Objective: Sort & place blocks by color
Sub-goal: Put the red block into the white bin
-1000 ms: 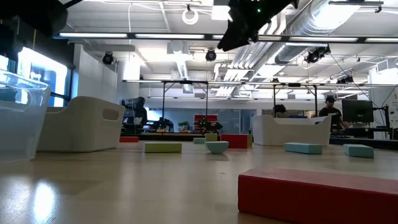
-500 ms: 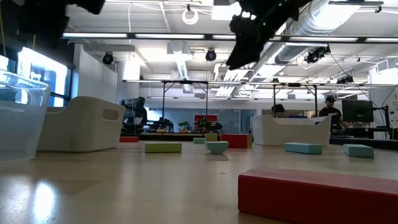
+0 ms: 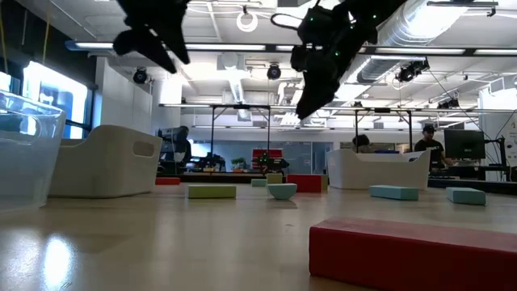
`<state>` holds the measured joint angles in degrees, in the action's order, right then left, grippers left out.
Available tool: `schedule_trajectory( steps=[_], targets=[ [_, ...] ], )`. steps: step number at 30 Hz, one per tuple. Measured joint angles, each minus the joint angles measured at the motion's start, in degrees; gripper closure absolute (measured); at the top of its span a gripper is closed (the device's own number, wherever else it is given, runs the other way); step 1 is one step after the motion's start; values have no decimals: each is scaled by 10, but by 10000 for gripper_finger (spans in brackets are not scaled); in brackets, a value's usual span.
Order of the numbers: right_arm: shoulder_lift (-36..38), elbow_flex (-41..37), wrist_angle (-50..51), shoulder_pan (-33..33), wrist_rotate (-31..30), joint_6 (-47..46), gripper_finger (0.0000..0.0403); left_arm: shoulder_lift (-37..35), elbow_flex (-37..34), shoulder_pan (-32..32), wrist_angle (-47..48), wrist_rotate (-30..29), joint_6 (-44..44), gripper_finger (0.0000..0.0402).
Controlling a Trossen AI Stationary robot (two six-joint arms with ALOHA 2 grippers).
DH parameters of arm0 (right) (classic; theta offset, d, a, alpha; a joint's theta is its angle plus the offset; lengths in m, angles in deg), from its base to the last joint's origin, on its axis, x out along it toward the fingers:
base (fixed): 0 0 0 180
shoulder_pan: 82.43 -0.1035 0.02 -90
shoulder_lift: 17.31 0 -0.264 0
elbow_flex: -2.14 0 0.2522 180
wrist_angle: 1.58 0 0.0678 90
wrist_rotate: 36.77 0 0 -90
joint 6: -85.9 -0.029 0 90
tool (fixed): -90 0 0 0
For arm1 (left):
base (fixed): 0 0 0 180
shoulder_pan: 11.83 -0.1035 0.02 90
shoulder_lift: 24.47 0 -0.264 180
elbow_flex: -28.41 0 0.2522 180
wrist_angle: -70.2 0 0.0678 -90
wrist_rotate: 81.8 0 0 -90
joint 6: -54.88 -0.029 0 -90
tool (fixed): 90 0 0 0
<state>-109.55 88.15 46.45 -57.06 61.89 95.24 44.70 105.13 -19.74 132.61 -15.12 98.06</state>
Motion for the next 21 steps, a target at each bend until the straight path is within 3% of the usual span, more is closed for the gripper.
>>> schedule_trajectory(
  steps=[10, 21],
  targets=[
    [-57, 0, 24, -19, 16, 1, 194, 0, 0, -131, -97, 61, -147, 225],
    [-140, 0, 19, -64, -19, 27, 194, 0, 0, -189, -121, 138, -242, 225]
  ],
)
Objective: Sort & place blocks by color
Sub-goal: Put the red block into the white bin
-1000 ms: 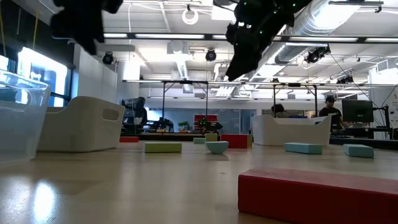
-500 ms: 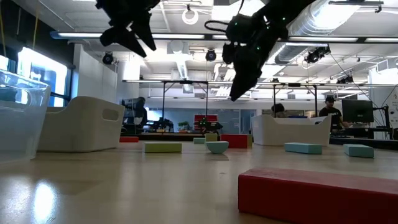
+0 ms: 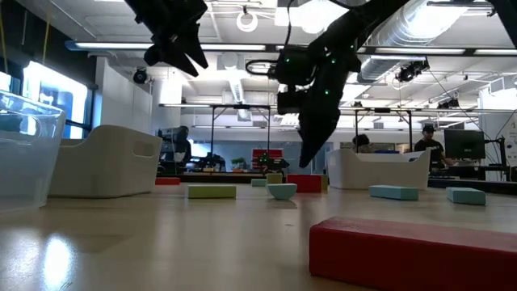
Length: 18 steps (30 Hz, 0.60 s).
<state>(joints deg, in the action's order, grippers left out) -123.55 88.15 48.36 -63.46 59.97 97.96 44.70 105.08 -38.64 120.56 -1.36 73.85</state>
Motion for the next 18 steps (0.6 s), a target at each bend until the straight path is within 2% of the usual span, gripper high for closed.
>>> schedule_trajectory(
  steps=[6, 18],
  targets=[
    [-24, 0, 1, -11, -52, -7, 194, 0, 0, -8, 0, 1, -24, 225],
    [-55, 0, 0, -6, -47, -39, 198, 0, 0, -29, 0, 1, -66, 225]
  ],
)
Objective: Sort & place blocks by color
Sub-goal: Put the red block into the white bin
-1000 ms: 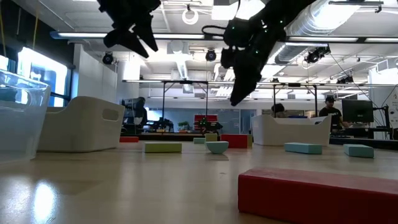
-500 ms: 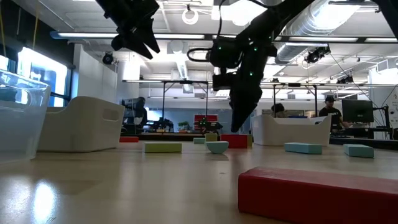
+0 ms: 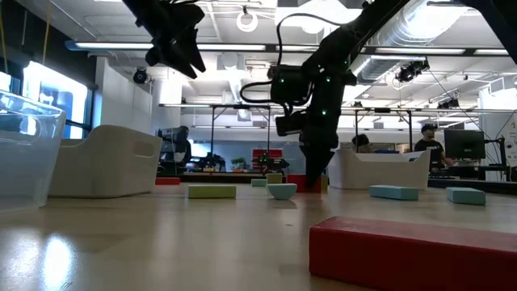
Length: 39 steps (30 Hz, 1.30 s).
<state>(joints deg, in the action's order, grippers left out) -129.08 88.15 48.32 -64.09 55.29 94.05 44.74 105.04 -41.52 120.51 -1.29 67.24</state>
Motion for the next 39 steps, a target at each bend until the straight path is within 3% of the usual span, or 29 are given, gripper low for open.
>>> schedule_trajectory(
  steps=[3, 7, 16, 24, 32, 39],
  targets=[
    [0, 0, 2, 0, 17, -13, 227, 0, 0, -5, 0, 0, -6, 225],
    [0, 1, 2, 0, 33, -38, 298, 0, 0, -12, 0, 0, -12, 225],
    [7, 0, 6, 0, 53, -98, 301, 0, 0, -31, 0, -1, -56, 225],
    [64, 0, 6, 0, 34, -167, 301, 0, 0, -52, 0, -1, -103, 225],
    [156, 0, 11, 0, -88, -218, 301, 0, 0, -76, -1, 0, -164, 225],
    [228, 0, 44, 2, -274, -246, 301, 8, 0, -98, -8, 0, -206, 225]
  ],
)
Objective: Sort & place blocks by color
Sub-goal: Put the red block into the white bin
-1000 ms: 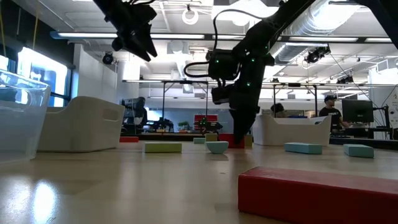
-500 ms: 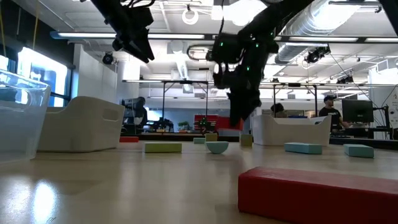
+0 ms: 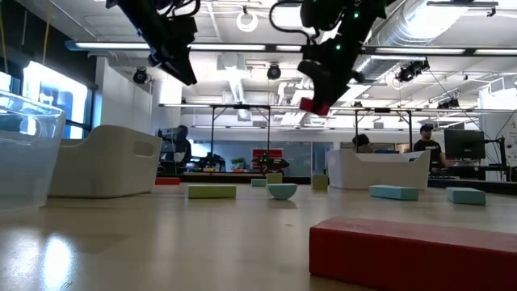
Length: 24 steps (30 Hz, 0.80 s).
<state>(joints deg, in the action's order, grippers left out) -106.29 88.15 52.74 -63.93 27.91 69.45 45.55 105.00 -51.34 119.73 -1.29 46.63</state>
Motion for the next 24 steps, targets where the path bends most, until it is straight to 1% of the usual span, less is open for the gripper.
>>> schedule_trajectory(
  steps=[5, 6, 8, 11, 15, 19, 24],
  targets=[
    [22, 0, 50, 17, -103, -67, 301, 17, 0, -14, 0, 0, -3, 225],
    [23, 0, 66, 22, -116, -87, 301, 20, 0, -16, 0, 0, -3, 225],
    [21, 0, 110, 36, -118, -132, 301, 27, 0, -19, -2, 0, -5, 225],
    [9, 0, 171, 58, -84, -200, 301, 35, 0, -21, -7, 1, -10, 225],
    [-10, 0, 221, 83, -29, -249, 301, 45, 0, -22, -29, 22, -10, 225],
    [-34, 0, 232, 111, 42, -257, 301, 54, 0, -21, -49, 53, -10, 225],
    [-66, 0, 235, 138, 100, -257, 301, 62, 0, -21, -54, 75, -8, 225]
  ],
)
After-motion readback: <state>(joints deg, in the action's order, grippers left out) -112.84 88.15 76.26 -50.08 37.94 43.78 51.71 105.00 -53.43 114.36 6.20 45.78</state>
